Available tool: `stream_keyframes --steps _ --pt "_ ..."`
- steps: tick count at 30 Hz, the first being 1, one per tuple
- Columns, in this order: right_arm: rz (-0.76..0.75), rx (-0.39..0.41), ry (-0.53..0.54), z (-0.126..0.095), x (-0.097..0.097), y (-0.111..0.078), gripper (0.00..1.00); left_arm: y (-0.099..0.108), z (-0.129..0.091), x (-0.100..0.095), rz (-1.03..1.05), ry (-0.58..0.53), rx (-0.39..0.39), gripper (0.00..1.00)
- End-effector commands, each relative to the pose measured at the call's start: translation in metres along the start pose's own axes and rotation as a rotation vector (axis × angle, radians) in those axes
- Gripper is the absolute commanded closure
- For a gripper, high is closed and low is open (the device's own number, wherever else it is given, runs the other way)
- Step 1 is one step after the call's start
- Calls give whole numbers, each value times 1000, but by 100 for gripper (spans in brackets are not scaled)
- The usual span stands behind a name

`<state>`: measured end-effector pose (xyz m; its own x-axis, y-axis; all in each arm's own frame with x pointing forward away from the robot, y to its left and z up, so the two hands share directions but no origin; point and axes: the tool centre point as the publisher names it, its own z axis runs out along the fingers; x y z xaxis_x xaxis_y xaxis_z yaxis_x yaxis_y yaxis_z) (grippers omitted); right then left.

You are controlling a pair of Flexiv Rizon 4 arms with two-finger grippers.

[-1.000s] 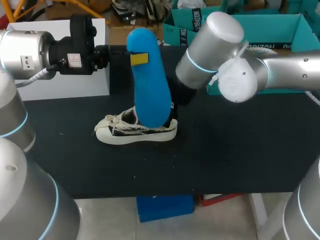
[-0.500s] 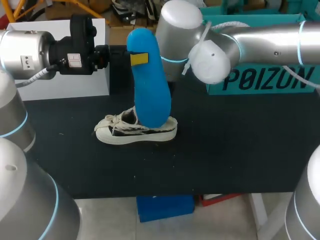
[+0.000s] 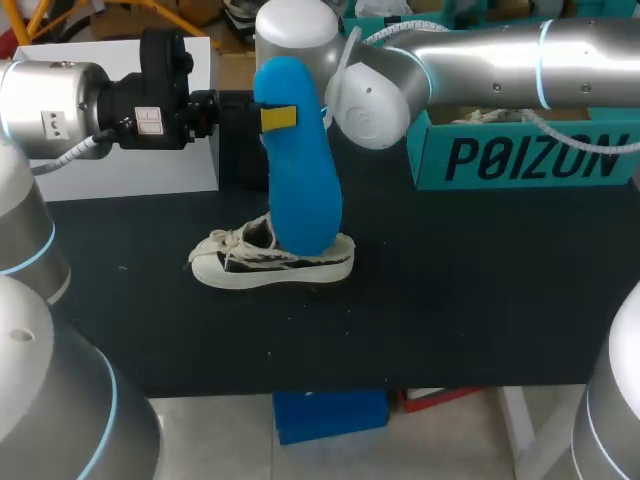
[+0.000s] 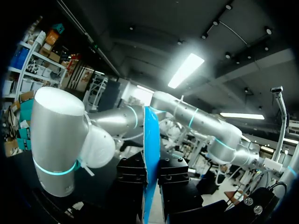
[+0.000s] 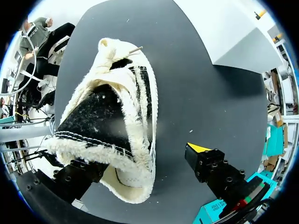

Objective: Take the shoe out of the shoebox, open the shoe tongue, remove and reinsert the insole, then place the shoe into the shoebox

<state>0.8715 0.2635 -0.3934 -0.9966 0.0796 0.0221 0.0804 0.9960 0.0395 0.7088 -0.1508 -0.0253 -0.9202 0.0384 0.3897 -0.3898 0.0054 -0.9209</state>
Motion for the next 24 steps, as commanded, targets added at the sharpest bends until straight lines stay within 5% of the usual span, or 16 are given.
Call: stream_keyframes --steps 1,3,6,24 --pt "3 25 5 5 -1 4 0 1 1 1 0 -4 1 100" --pt "6 19 5 6 0 4 0 1 1 1 0 -4 1 100" --pt "-12 1 8 8 1 5 100 1 1 1 0 -4 1 100" --pt "-56 -36 33 10 2 8 100 1 1 1 0 -4 1 100"
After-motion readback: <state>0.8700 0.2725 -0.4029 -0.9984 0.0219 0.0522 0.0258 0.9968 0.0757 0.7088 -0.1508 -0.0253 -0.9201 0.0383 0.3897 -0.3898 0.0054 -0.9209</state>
